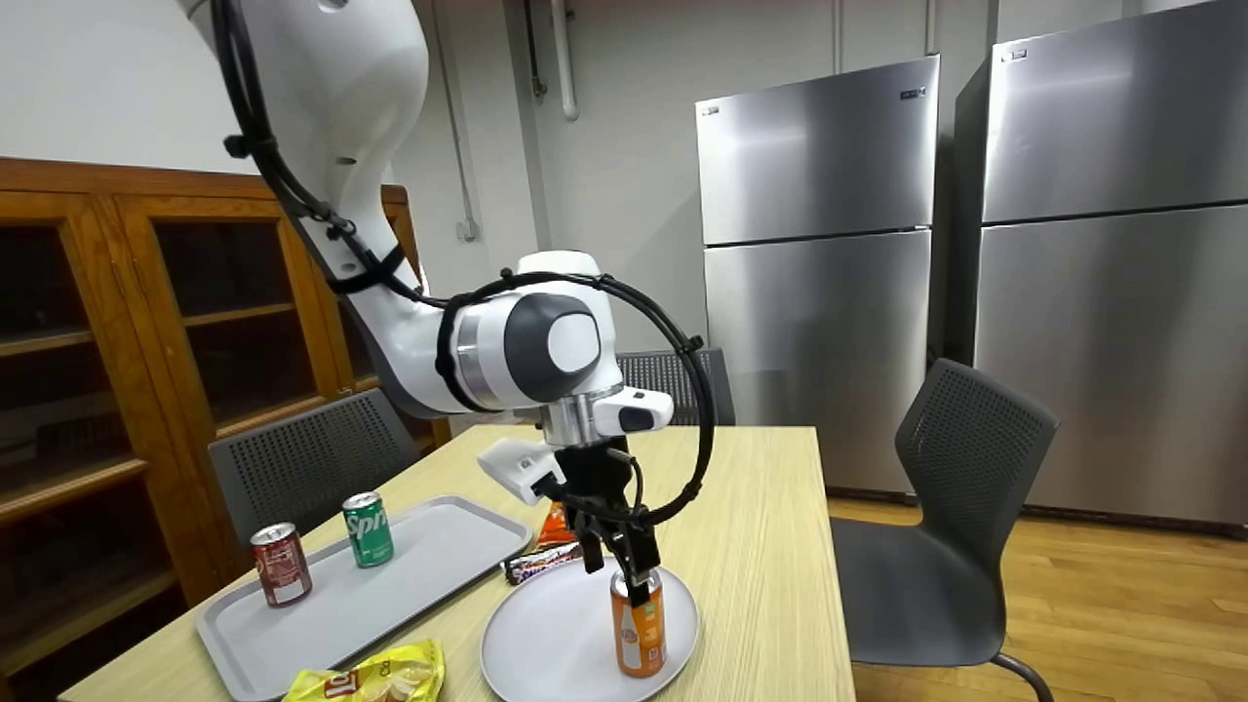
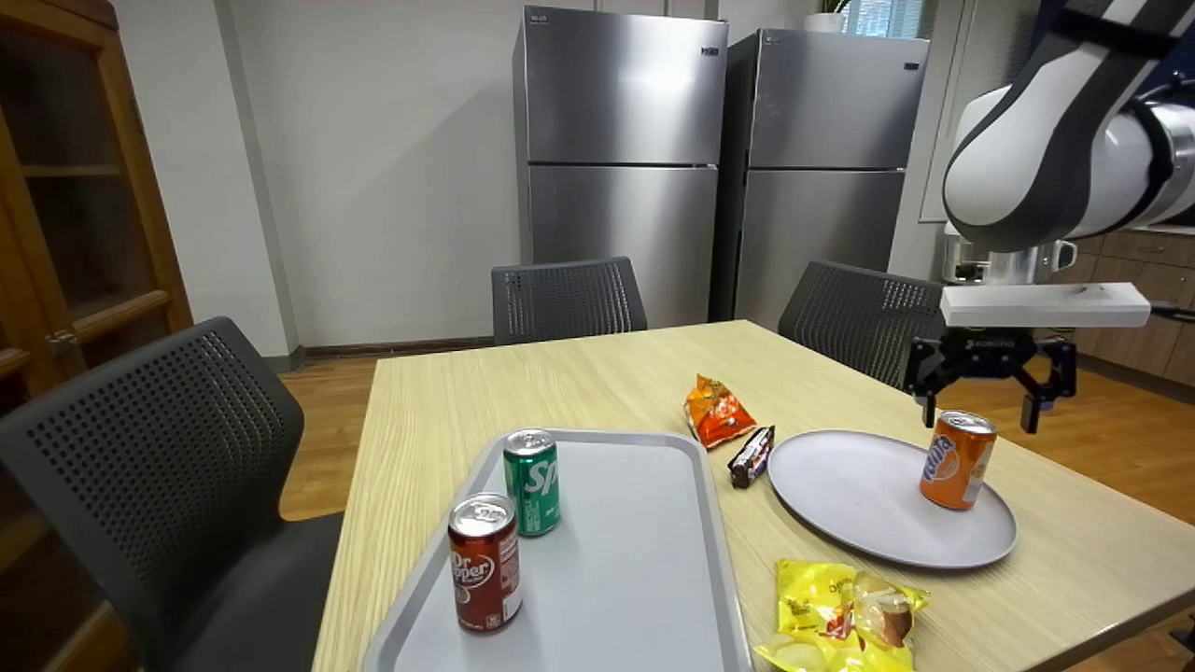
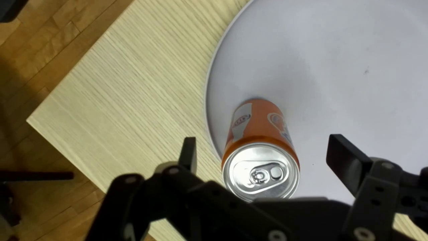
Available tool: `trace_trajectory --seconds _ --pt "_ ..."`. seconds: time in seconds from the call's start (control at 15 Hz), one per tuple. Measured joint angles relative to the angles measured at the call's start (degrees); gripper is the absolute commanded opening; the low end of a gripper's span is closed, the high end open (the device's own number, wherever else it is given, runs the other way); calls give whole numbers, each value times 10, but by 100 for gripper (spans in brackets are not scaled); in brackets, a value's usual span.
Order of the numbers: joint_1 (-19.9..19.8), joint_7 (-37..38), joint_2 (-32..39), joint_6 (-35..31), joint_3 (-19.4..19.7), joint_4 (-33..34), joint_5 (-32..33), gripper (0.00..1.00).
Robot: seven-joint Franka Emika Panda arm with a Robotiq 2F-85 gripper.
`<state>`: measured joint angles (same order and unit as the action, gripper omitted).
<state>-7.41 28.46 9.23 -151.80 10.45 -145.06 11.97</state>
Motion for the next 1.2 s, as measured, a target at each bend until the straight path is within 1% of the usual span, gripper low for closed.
trace_trajectory --seconds 0.73,0.8,0.87,0.93,1.0,1.13,1.2 --pt "25 1 84 0 19 70 -32 100" --pt "27 1 89 0 22 75 -34 75" --pt "29 1 93 0 25 78 -36 72" --pt "31 1 97 0 27 81 -36 66" --pt "34 1 99 0 29 83 -36 56" --pt "37 1 103 0 33 86 -36 42" --pt "39 1 104 0 35 87 -36 41"
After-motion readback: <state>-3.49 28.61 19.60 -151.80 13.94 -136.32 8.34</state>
